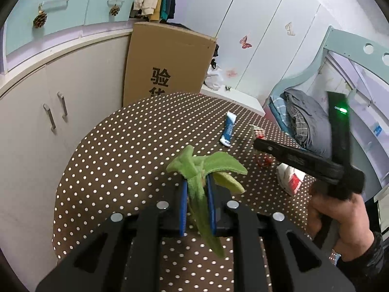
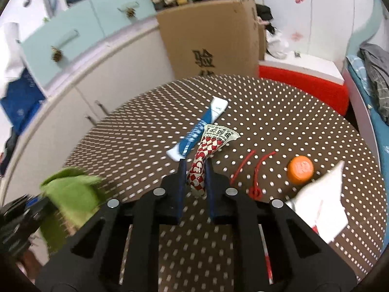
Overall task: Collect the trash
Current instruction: 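Carry the green plush and red-checked packet to the wastebasket and release them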
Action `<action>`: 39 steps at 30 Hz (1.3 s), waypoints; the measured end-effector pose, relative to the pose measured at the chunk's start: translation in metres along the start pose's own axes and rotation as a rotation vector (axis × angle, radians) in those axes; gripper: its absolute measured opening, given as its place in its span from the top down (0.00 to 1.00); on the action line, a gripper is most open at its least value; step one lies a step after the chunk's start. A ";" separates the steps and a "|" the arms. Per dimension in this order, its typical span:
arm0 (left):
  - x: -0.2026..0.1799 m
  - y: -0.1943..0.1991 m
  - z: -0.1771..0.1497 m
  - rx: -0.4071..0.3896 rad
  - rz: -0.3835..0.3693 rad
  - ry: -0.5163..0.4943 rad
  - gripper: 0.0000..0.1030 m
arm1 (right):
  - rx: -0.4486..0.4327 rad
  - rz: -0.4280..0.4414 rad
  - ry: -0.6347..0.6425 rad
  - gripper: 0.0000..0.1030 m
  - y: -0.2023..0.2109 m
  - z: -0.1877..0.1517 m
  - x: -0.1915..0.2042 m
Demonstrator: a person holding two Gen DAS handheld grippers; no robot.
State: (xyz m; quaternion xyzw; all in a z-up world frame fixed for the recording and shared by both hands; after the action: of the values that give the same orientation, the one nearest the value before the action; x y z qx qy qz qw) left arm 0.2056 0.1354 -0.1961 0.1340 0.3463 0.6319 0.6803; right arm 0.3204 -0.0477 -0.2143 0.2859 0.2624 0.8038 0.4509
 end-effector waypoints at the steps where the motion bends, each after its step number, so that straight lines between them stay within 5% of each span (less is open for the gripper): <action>1: -0.003 0.002 0.002 -0.004 -0.002 -0.004 0.87 | -0.019 0.020 0.007 0.85 0.013 0.001 0.001; 14: -0.091 0.036 0.049 -0.103 -0.090 -0.117 0.87 | -0.249 0.115 0.024 0.85 0.159 0.023 -0.019; 27: -0.220 0.049 0.077 -0.161 -0.241 -0.286 0.87 | -0.438 -0.041 -0.071 0.85 0.284 0.014 -0.128; 33: -0.290 0.038 0.060 -0.124 -0.334 -0.373 0.87 | -0.445 -0.162 -0.202 0.85 0.311 -0.021 -0.209; 39: -0.341 0.009 0.036 -0.052 -0.389 -0.431 0.87 | -0.322 -0.245 -0.374 0.85 0.283 -0.084 -0.290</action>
State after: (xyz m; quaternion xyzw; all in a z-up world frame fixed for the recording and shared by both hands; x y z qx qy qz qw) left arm 0.2347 -0.1791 -0.0618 0.1787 0.1968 0.4552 0.8498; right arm 0.2243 -0.4440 -0.1453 0.3198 0.0760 0.7079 0.6251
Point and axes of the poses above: each gripper's, at about its wrist camera, not at the fingertips, and y roughly against the way its jaws point, x to its left, z to its top, the point moved 6 cm from there along -y, roughly the way its jaws point, and after that the axes turned 3 degrees about -x, right-handed, at the moved point
